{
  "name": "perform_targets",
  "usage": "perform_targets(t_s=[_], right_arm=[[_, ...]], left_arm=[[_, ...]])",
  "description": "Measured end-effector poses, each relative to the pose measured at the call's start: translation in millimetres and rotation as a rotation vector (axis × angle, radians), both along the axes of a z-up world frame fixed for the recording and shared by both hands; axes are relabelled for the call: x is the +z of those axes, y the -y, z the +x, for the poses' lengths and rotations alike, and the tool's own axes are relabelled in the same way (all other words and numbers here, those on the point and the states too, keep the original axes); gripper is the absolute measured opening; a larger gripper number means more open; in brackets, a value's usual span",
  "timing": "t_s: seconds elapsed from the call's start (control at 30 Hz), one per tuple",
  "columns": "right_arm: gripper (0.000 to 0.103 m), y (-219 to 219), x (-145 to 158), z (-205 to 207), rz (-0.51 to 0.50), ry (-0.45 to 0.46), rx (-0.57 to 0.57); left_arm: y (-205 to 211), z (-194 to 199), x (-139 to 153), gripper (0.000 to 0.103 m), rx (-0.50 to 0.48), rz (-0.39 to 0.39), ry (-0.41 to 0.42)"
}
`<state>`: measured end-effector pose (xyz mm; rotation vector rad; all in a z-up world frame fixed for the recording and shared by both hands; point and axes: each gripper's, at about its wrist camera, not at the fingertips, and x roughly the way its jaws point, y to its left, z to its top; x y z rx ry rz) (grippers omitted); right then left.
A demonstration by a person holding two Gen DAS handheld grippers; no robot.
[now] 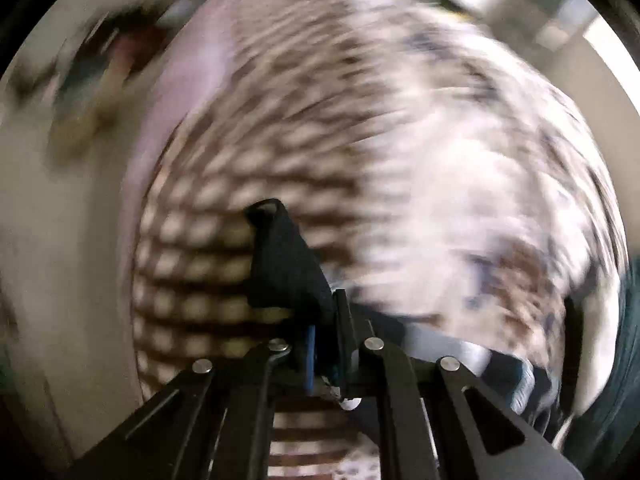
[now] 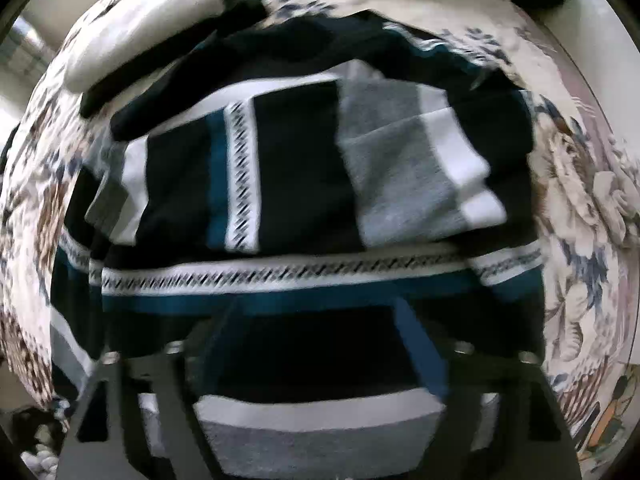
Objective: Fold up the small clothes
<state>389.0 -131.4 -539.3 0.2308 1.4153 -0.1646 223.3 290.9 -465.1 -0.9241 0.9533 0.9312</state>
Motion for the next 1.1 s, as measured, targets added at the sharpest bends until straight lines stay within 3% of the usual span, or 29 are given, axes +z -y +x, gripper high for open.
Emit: perform_targets(t_s=[0.1,0.13,0.2,0.3,0.43,0.53,0.7,0.77,0.87,0.9,0.93,1.0,1.1], right_arm=[[0.087,20,-4,-3,0.0,-0.005,-0.028],[0.087,29,-7,-6,0.007,-0.014,-0.05],[0.087,51,-10,-14,0.024,-0.029,-0.096],[0.087,84,-16,-28,0.037,-0.043,-0.173],[0.087,123,-19,-47,0.047,-0.053,-0.267],[0.087,151,-22,-59,0.041,-0.056,-0.315],[0.087,192,-25,-73,0.046,-0.065,-0.362],[0.087,204,-23,-77,0.07,-0.059,-0.371],[0.087,220,-15,-74,0.109,-0.038,-0.37],[0.087,225,-10,-70,0.121,-0.025,-0.37],[0.087,233,-7,-64,0.14,-0.01,-0.369],[0.087,240,4,-48,0.189,0.03,-0.366],[0.087,236,17,-13,0.291,0.092,-0.339]], left_arm=[[38,60,46,0.005,-0.252,0.127,0.054],[62,87,63,0.005,-0.364,0.18,0.077],[110,107,83,0.005,-0.52,0.243,0.114],[189,153,96,0.005,-0.766,0.279,0.18],[318,194,78,0.005,-1.104,0.213,0.192],[404,201,59,0.006,-1.285,0.175,0.18],[498,196,20,0.01,-1.549,0.147,0.085],[502,195,10,0.018,-1.595,0.075,0.063],[469,186,19,0.045,-1.552,-0.091,0.111],[464,184,21,0.07,-1.527,-0.108,0.113],[435,184,27,0.087,-1.478,-0.114,0.116],[413,179,36,0.088,-1.405,-0.073,0.117],[340,186,38,0.088,-1.263,0.05,0.051]])
